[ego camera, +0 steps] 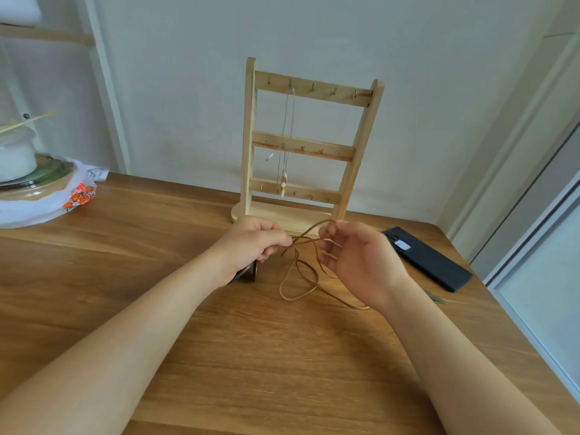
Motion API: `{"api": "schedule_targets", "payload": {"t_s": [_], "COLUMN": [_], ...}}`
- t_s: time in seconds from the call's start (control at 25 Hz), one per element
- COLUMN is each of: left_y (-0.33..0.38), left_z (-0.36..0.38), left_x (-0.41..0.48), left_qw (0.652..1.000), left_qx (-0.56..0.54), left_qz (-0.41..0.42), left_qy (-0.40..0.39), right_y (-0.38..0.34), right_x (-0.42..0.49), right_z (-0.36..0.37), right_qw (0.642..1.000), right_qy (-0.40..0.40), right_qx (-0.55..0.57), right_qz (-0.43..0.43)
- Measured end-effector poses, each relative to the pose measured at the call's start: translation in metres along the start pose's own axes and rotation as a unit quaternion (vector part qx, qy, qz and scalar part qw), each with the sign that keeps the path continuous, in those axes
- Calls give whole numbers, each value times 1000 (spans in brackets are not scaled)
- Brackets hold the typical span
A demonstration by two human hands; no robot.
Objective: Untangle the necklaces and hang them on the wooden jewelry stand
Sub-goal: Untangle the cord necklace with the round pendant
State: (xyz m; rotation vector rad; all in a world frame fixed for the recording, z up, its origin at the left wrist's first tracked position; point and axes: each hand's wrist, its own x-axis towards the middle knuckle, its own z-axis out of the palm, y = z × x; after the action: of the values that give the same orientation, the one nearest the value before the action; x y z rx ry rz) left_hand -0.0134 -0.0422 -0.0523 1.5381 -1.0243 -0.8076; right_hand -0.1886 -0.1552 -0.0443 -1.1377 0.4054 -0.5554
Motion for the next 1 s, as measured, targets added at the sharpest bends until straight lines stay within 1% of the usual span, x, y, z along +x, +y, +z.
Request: {"api": "schedule_targets", "payload": {"t_s": [0.08, 0.16, 0.24, 0.32, 0.36, 0.44, 0.52, 0.6, 0.64, 0.72, 0.76, 0.84, 0.92, 0.96, 1.0], "left_y": [-3, -6, -9, -12, -12, -12, -13, -14, -14, -14, -13, -11, -8, -7, -4], "left_z": [-2, -6, -10, -13, -13, -14, -15, -16, -17, -16, -14, -13, -12, -11, -11], "left_x": [2, 4, 7, 9, 10, 8, 7, 8, 8, 8, 8, 6, 4, 3, 1], "left_qw": [1000, 998, 996, 995, 994, 995, 995, 996, 996, 997, 997, 998, 999, 1000, 1000], "left_qx": [5, 8, 12, 11, 12, 16, 18, 28, 30, 18, 8, -3, -4, -5, -3], "left_qz": [-9, -16, -22, -31, -32, -34, -31, -28, -29, -31, -32, -27, -11, -2, 8], "left_qy": [23, 53, 81, 98, 101, 98, 88, 76, 73, 70, 69, 62, 35, 13, -10], "right_y": [-10, -22, -34, -42, -44, -43, -41, -39, -39, -36, -34, -29, -23, -18, -13], "right_x": [-3, -6, -10, -12, -12, -10, -6, -4, -4, -6, -7, -10, -10, -10, -10], "right_z": [-6, -16, -31, -46, -52, -59, -61, -60, -58, -51, -46, -35, -25, -20, -14], "right_qw": [994, 978, 946, 909, 897, 890, 903, 926, 939, 956, 953, 927, 905, 902, 901], "right_qy": [-26, -13, 38, 116, 153, 200, 223, 232, 228, 190, 164, 137, 137, 125, 98], "right_qx": [104, 206, 310, 380, 392, 383, 330, 236, 175, 15, -74, -220, -306, -336, -366], "right_qz": [-2, -40, -87, -124, -136, -148, -159, -180, -191, -223, -243, -270, -261, -241, -214]}}
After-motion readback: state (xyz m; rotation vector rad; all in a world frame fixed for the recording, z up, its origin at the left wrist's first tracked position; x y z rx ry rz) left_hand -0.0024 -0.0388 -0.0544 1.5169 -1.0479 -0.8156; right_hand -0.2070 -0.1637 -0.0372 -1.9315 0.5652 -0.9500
